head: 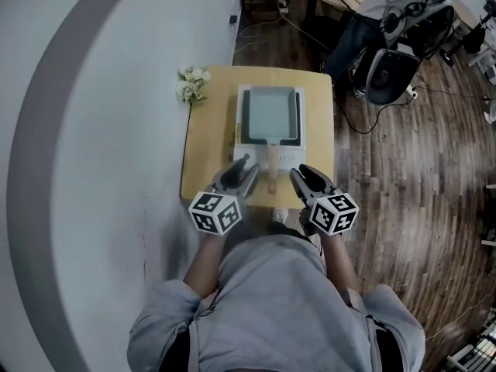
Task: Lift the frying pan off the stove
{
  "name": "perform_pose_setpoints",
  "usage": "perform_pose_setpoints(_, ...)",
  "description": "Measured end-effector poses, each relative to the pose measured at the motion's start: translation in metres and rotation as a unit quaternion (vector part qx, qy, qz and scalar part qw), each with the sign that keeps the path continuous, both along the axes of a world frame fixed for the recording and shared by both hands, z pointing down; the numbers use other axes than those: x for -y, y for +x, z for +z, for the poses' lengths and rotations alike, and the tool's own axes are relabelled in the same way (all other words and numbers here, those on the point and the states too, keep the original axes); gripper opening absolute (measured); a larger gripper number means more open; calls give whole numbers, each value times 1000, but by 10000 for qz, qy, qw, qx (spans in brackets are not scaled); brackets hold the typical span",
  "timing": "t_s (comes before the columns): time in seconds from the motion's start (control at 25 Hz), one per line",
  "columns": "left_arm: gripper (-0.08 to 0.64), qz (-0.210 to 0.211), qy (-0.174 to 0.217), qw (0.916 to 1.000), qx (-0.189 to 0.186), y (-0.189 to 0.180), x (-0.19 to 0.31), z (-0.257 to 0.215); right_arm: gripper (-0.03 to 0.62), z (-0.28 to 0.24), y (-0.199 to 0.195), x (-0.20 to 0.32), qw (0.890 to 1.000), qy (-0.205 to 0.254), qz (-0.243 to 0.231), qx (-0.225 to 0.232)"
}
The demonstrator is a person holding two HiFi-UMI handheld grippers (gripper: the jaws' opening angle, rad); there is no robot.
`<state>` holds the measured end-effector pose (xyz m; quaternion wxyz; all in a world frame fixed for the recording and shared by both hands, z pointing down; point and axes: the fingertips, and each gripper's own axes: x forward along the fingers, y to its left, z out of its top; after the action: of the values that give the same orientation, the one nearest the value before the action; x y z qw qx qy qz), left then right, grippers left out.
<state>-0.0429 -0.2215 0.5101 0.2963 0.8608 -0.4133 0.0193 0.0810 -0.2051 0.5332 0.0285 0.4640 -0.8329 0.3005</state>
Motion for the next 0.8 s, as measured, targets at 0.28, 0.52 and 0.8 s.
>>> perform_pose_setpoints(0.28,180,516,-1165,9867,-1013,12,16,36,130,33,-14,10,9941,-805,-442,585)
perform_pose_setpoints(0.52,222,875,-1910,9660,-1505,23,29,68,160,66,-27,11,9827,-1416,-755,922)
perform_pose_setpoints(0.8,241,1199,-2562,9414,-1839,39,37,96,187,86,-39,2,9617,-2002,-998,1582)
